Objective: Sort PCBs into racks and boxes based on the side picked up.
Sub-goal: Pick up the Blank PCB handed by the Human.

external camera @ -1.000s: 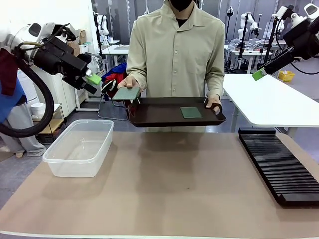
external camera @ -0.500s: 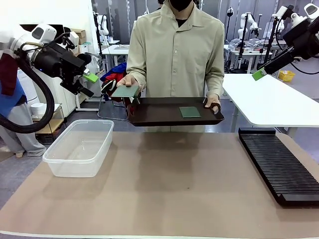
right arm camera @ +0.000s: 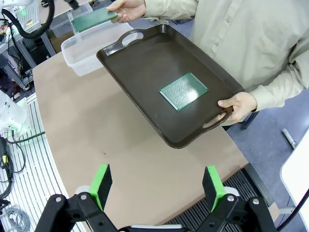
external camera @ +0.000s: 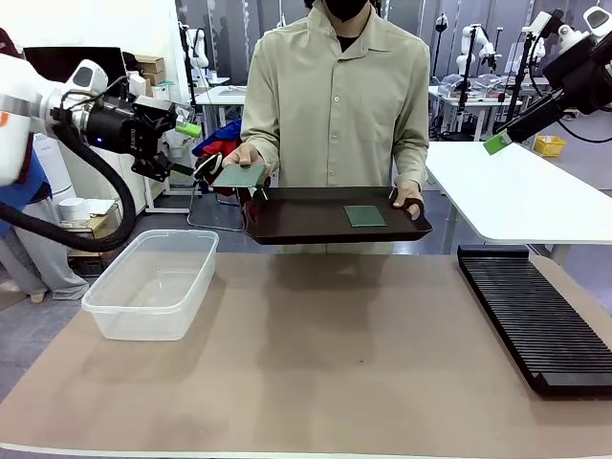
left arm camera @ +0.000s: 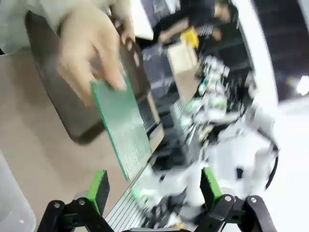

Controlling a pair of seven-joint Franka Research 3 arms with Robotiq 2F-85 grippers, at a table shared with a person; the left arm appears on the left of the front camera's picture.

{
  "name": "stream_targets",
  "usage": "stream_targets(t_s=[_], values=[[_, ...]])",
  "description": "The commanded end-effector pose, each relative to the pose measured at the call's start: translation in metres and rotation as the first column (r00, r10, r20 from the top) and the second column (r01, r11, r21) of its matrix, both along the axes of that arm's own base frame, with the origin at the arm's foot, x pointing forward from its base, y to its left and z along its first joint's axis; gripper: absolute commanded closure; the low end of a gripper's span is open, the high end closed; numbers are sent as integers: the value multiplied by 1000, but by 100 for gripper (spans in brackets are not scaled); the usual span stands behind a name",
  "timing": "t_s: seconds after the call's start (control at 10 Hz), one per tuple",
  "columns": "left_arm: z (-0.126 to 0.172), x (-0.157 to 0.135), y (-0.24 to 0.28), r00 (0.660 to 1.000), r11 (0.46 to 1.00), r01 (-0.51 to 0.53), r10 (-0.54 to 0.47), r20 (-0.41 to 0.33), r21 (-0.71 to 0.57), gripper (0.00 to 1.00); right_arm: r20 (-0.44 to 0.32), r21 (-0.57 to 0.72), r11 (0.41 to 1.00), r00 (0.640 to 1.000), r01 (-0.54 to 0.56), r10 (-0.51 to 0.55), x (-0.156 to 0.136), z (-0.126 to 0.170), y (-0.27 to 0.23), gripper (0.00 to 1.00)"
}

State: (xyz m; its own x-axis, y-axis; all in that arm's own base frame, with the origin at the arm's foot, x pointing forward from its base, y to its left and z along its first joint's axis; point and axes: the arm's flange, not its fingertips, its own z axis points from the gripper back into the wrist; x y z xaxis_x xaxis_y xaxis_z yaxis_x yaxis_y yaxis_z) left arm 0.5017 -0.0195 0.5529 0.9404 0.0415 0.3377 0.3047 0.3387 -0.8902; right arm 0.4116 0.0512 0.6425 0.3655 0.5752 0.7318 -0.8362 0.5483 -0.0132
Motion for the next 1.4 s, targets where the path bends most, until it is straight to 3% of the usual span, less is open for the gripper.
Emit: stream_targets(t_s=[0.0, 0.9, 1.3], values=[[-4, 22, -1, 989, 985, -135, 129, -66, -103, 0, 3, 7, 1000, 1000, -2, 2, 1, -1, 1, 0], [-54, 77, -14, 974, 980, 57, -95, -204, -189, 0, 3, 7, 1000, 1000, -2, 2, 1, -1, 1, 0], [-61, 79, -27, 970, 966, 102, -149, -191, -238, 0, 3, 7, 1000, 1000, -2, 2, 1, -1, 1, 0]])
